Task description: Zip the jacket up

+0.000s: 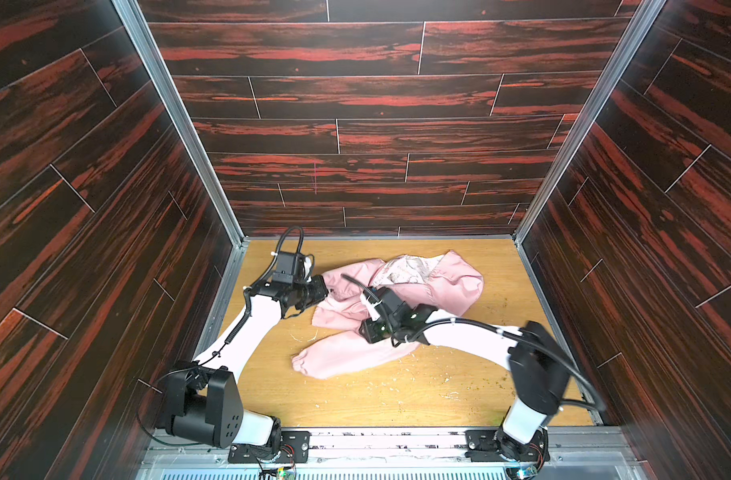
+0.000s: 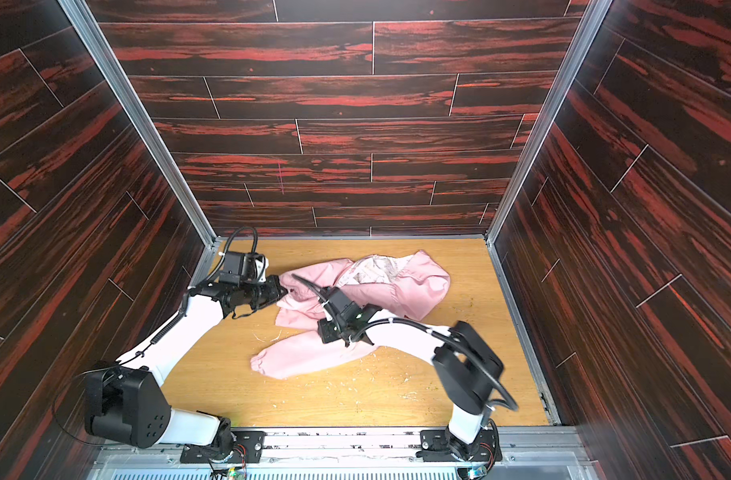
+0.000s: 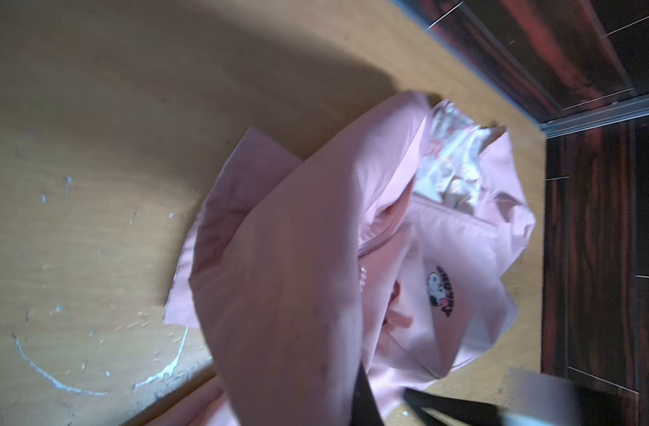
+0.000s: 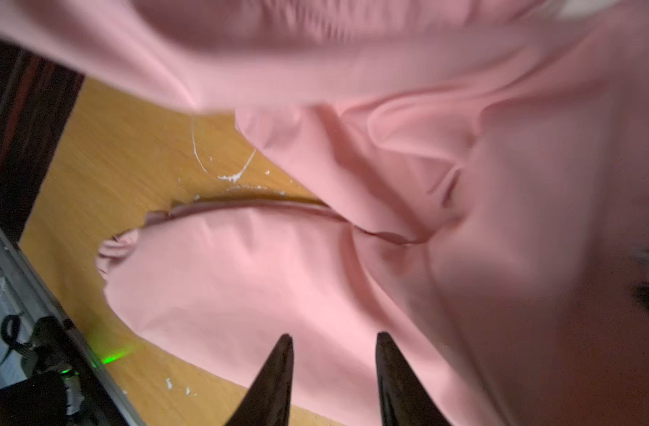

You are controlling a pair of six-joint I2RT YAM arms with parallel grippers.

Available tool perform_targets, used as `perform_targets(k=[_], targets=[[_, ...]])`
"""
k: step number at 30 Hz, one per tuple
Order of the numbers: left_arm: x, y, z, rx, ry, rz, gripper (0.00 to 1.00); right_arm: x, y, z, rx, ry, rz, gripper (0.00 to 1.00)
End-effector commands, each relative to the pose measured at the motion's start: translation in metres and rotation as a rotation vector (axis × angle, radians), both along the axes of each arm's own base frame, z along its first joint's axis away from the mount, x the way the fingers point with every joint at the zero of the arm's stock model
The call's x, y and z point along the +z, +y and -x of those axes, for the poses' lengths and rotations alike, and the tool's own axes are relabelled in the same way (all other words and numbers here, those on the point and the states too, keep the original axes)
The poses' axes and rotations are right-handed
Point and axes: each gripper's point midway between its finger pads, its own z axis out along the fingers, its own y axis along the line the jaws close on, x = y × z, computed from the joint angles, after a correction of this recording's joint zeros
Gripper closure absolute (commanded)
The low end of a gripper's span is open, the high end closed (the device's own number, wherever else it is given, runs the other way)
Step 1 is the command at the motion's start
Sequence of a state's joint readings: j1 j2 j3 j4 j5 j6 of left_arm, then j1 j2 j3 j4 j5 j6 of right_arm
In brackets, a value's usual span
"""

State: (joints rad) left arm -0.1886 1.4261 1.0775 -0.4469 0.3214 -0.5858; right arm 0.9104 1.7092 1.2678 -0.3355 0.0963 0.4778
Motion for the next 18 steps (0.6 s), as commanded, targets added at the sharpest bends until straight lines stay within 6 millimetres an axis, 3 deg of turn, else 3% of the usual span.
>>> perform_targets(k=[1,4,8,11,15,18], targets=[[-0.006,0.004,0.01,0.017,-0.003,0.004,1.0,0.065,-0.047,-0.049,-0.216,-0.096,0.019,0.6],[-0.016,0.005,0.016,0.013,0.019,0.001,1.0,0.088,-0.068,-0.088,-0.351,-0.117,0.018,0.53],[-0.023,0.005,0.022,0.006,0.032,0.0,1.0,0.086,-0.08,-0.129,-0.415,-0.107,0.038,0.47],[-0.023,0.005,0.025,0.006,0.028,0.003,1.0,0.072,-0.088,-0.157,-0.472,0.002,0.029,0.47],[-0.024,0.004,0.029,0.0,0.031,0.008,1.0,0.05,-0.105,-0.199,-0.581,0.057,0.01,0.4],[-0.026,0.003,0.031,-0.008,0.037,0.008,1.0,0.02,-0.115,-0.226,-0.641,0.132,0.044,0.4]])
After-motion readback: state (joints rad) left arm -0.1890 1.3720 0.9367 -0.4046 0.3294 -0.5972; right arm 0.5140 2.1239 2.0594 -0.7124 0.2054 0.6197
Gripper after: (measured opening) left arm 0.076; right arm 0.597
